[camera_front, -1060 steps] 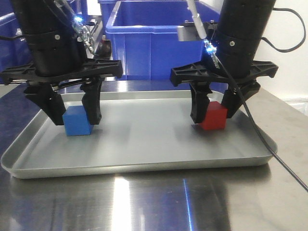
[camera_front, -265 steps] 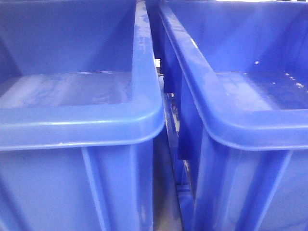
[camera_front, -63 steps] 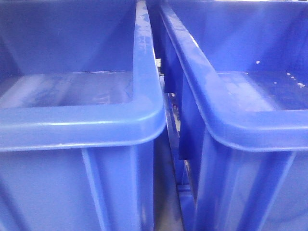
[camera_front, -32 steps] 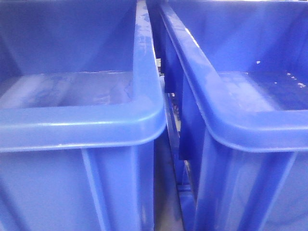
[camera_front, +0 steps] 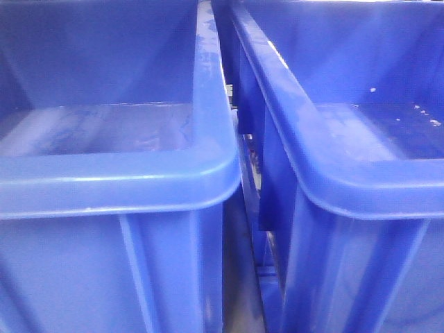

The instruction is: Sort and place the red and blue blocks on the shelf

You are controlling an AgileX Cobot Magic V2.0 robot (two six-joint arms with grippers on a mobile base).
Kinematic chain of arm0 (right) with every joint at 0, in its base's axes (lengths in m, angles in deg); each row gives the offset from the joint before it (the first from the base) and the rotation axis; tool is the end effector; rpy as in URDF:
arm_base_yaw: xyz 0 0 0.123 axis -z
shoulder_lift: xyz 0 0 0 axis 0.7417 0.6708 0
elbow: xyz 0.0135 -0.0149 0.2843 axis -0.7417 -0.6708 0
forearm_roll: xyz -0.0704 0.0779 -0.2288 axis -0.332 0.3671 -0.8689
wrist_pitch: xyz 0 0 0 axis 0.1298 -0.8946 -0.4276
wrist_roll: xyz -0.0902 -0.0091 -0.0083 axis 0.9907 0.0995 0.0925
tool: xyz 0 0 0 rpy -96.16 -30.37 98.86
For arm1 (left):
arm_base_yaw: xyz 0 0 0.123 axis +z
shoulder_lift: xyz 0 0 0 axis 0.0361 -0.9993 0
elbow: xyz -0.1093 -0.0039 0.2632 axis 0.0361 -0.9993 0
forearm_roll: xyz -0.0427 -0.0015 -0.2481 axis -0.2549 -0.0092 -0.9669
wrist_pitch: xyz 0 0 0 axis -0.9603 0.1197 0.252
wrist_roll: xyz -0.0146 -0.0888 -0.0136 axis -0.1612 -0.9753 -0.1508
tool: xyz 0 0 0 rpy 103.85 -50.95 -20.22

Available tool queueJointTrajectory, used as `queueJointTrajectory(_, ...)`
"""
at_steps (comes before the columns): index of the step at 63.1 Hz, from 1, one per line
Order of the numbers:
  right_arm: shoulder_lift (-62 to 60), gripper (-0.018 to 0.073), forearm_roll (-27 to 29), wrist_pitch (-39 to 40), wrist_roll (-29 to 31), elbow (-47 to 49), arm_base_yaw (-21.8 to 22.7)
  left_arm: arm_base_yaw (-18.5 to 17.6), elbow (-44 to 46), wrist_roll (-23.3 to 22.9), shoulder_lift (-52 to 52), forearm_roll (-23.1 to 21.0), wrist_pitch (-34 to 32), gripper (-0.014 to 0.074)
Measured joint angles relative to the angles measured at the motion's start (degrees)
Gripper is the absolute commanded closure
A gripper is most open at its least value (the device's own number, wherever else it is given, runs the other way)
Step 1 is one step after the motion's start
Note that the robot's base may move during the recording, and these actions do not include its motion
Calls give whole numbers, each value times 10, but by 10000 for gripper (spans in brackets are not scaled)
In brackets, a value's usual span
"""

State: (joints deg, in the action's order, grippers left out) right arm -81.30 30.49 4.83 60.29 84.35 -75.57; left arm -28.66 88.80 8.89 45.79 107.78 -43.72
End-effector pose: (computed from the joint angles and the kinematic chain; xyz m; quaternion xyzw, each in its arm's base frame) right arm -0.0171 -0.0538 0.3615 0.0213 0.7801 0.0294 0.6245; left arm 0.0370 0.0078 0.3683 0.1253 0.7092 -0.0201 0.6935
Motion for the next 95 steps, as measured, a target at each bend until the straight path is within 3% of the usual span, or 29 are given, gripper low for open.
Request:
queueJointTrajectory(20, 0, 507, 0, -2, 0, 0, 0, 161, -145, 0, 66, -68, -203, 512)
queueJointTrajectory(33, 0, 507, 0, -2, 0, 0, 0, 227, -232, 0, 104, -122, -272, 512)
queueJointTrajectory(48, 0, 507, 0, -2, 0, 0, 0, 235, -302, 0, 136, -143, -292, 512)
queueJointTrajectory(67, 0, 507, 0, -2, 0, 0, 0, 236, -390, 0, 141, -147, -394, 512)
queueJointTrajectory(95, 0, 507, 0, -2, 0, 0, 0, 236, -390, 0, 141, -172, -392, 512)
